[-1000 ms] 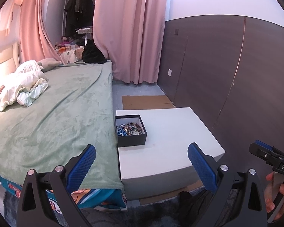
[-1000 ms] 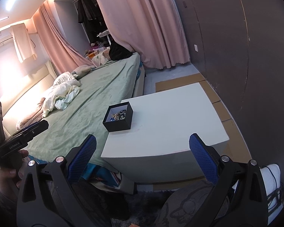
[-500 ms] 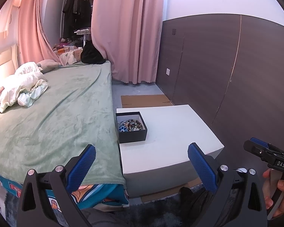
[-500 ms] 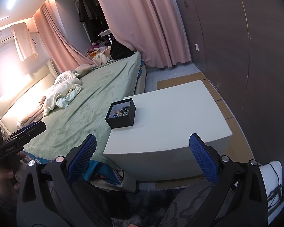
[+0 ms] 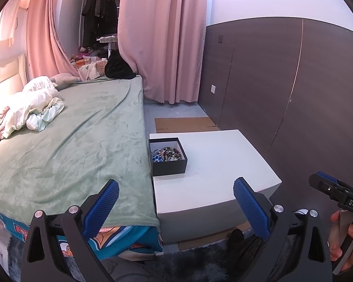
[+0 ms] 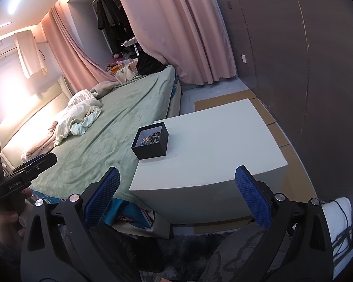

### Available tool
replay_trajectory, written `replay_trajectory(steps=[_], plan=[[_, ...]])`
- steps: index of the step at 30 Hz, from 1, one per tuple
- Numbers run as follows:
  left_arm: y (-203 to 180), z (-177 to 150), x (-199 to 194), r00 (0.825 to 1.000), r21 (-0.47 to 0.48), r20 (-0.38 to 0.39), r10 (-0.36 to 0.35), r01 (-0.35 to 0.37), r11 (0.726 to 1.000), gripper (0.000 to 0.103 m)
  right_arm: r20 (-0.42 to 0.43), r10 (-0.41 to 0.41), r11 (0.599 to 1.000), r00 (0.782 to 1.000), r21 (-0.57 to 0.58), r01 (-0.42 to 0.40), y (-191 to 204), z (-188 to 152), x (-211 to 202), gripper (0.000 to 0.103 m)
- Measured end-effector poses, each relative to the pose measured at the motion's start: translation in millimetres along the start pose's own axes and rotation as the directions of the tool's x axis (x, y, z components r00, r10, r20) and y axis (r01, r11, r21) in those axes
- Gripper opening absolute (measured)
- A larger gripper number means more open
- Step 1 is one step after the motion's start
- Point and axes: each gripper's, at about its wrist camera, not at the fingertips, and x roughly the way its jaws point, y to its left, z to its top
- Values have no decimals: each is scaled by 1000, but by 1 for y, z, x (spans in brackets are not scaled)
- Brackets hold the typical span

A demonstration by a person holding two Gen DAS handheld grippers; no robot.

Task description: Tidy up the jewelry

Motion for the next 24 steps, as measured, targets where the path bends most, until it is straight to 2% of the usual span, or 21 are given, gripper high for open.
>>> replay_trajectory(steps=[14, 20, 24], plan=[[-2, 4, 3, 1000, 0, -2, 12, -12, 1000, 95, -7, -4, 1000, 1000, 14, 4, -4, -2, 2, 98], [-6, 6, 19, 999, 1, -43, 18, -18, 1000, 95, -8, 4, 1000, 1000, 25, -4, -6, 0, 4, 98], [-7, 6, 22, 999, -11, -31, 41, -41, 999, 95, -21, -2, 1000, 1000, 9, 2, -6, 1, 10, 98]])
